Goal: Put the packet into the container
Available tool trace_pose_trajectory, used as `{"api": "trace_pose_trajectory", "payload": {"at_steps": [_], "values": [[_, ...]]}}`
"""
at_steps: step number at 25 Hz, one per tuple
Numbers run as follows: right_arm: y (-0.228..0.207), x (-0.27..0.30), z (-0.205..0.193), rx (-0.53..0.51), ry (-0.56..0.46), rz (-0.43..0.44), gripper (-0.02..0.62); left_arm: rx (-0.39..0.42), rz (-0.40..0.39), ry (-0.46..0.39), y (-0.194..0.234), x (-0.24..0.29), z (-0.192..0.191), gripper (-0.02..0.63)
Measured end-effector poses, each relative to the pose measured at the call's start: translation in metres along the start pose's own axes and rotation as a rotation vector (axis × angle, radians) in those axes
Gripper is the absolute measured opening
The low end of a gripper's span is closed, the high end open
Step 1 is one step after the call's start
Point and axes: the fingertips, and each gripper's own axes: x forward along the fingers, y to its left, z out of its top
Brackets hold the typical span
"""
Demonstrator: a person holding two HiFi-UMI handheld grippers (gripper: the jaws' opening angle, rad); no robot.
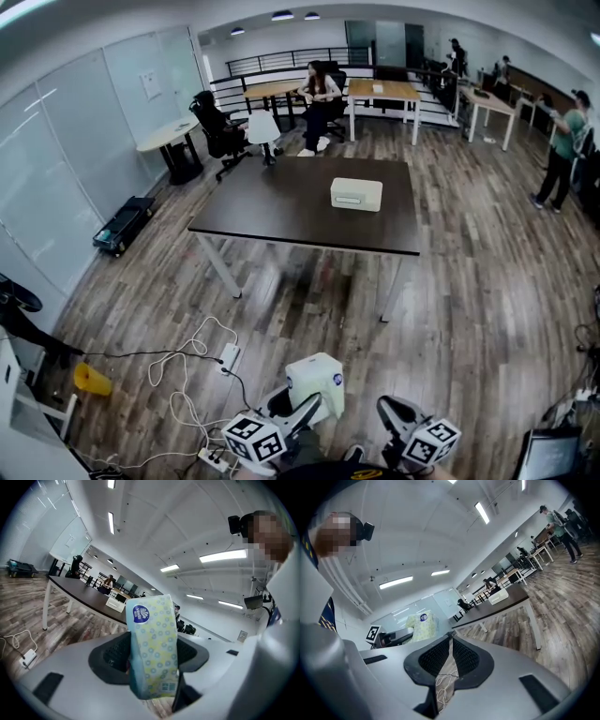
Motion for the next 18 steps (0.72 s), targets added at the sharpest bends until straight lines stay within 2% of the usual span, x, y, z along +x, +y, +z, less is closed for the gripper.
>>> {"api": "trace_pose_trajectory", "payload": {"at_steps": [6,14,16,18], "values": [[-0.022,0.043,0.003,0.009,0.018,-0.068,0.025,0.002,-0.014,0.006,0.050,0.022,0.020,0.252],[-0.027,0.141,0.030,-0.016,0.017,-0.135,0.025,-0.041,-0.106,0.038,0.125,0.056,0.064,0.252],[-0.021,0.163,0.036,-0.020,0.008,-0.131,0.025,-0.080,-0.159,0.044,0.138,0.062,0.077,0.252],[-0.012,0.182,0.041,-0.011,-0.003,-0.097,0.025,-0.170,-0.234,0.039,0.147,0.066,0.090,0.252]]}}
